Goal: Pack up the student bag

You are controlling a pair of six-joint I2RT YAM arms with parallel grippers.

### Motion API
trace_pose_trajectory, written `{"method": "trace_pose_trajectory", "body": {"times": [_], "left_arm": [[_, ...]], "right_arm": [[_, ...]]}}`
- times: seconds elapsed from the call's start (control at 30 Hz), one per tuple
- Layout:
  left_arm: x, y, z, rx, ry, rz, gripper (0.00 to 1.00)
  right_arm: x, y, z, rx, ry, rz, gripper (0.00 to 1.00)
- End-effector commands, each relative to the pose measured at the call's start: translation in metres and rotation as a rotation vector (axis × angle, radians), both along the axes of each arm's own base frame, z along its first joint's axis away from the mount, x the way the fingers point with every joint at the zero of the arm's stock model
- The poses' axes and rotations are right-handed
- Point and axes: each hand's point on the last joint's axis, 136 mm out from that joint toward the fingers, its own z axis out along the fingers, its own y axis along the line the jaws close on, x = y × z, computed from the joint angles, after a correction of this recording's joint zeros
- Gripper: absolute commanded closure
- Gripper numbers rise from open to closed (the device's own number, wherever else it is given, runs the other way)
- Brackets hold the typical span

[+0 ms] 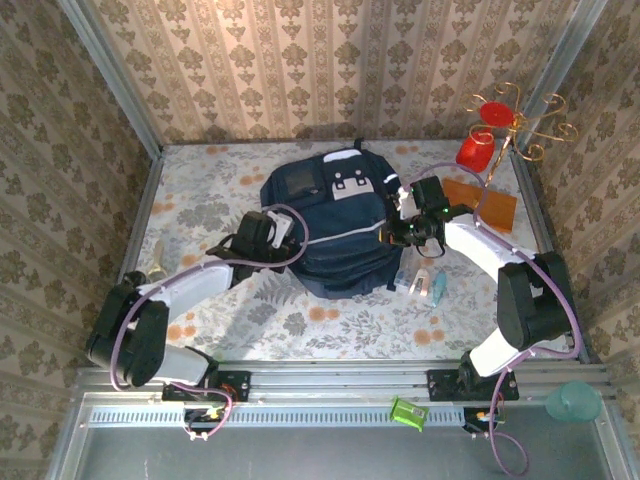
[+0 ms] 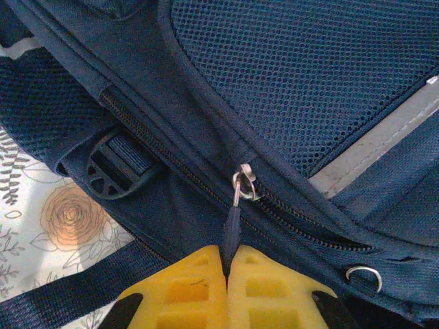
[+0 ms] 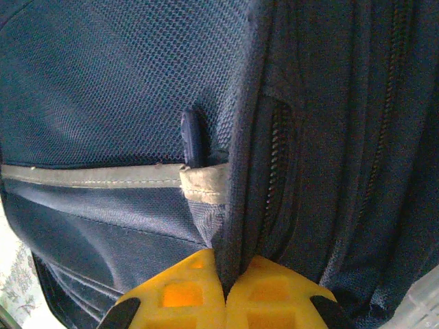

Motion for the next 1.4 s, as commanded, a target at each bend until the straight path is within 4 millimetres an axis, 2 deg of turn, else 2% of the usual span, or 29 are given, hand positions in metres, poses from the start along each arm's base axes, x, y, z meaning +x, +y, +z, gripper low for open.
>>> {"method": "trace_pose_trajectory", "body": {"times": [0.0, 0.03, 0.13, 0.17, 0.27, 0.4, 0.5, 0.53, 0.6, 0.7, 0.83, 0.97, 1.1, 1.23, 1.3, 1.37], "left_arm": [[0.023, 0.024, 0.007, 0.057, -0.039, 0.109, 0.98], [0.021, 0.024, 0.006, 0.051, -0.036, 0.109, 0.92], [0.020, 0.032, 0.007, 0.045, -0.072, 0.143, 0.91], [0.021, 0.034, 0.008, 0.048, -0.080, 0.150, 0.87], [0.014, 0.027, 0.016, 0.037, -0.086, 0.115, 0.62], [0.000, 0.019, 0.039, 0.039, -0.194, 0.067, 0.43], [-0.012, -0.007, 0.065, -0.010, -0.341, -0.079, 0.29], [-0.018, -0.023, 0.074, -0.029, -0.398, -0.162, 0.24], [-0.027, -0.051, 0.085, -0.027, -0.471, -0.308, 0.20], [-0.030, -0.085, 0.083, 0.055, -0.503, -0.482, 0.18], [-0.028, -0.116, 0.069, 0.164, -0.506, -0.644, 0.17], [-0.018, -0.134, 0.065, 0.177, -0.503, -0.685, 0.18], [-0.005, -0.140, 0.056, 0.230, -0.485, -0.694, 0.23], [0.008, -0.139, 0.049, 0.265, -0.472, -0.678, 0.33], [0.012, -0.138, 0.051, 0.251, -0.466, -0.673, 0.45], [0.014, -0.139, 0.059, 0.214, -0.464, -0.656, 0.62]], "right_arm": [[0.004, -0.022, -0.003, -0.075, -0.001, -0.019, 1.00], [0.004, -0.020, -0.001, -0.059, -0.006, -0.014, 1.00], [0.004, -0.014, 0.007, -0.019, -0.020, 0.001, 1.00], [0.004, -0.014, 0.008, -0.019, -0.020, 0.001, 1.00], [0.003, -0.012, 0.011, -0.002, -0.017, -0.004, 1.00], [0.003, 0.003, 0.027, 0.122, -0.028, -0.013, 1.00], [0.003, 0.014, 0.045, 0.229, -0.043, -0.018, 1.00], [0.003, 0.017, 0.051, 0.258, -0.050, -0.016, 1.00], [0.003, 0.022, 0.062, 0.306, -0.060, -0.016, 1.00], [0.004, 0.029, 0.074, 0.378, -0.062, -0.013, 1.00], [0.005, 0.035, 0.082, 0.420, -0.066, -0.010, 1.00], [0.006, 0.036, 0.082, 0.419, -0.063, -0.011, 1.00], [0.005, 0.039, 0.083, 0.427, -0.058, -0.005, 1.00], [0.005, 0.041, 0.085, 0.436, -0.060, -0.002, 1.00], [0.005, 0.042, 0.084, 0.436, -0.056, 0.001, 1.00], [0.005, 0.041, 0.079, 0.419, -0.047, -0.003, 1.00]]}}
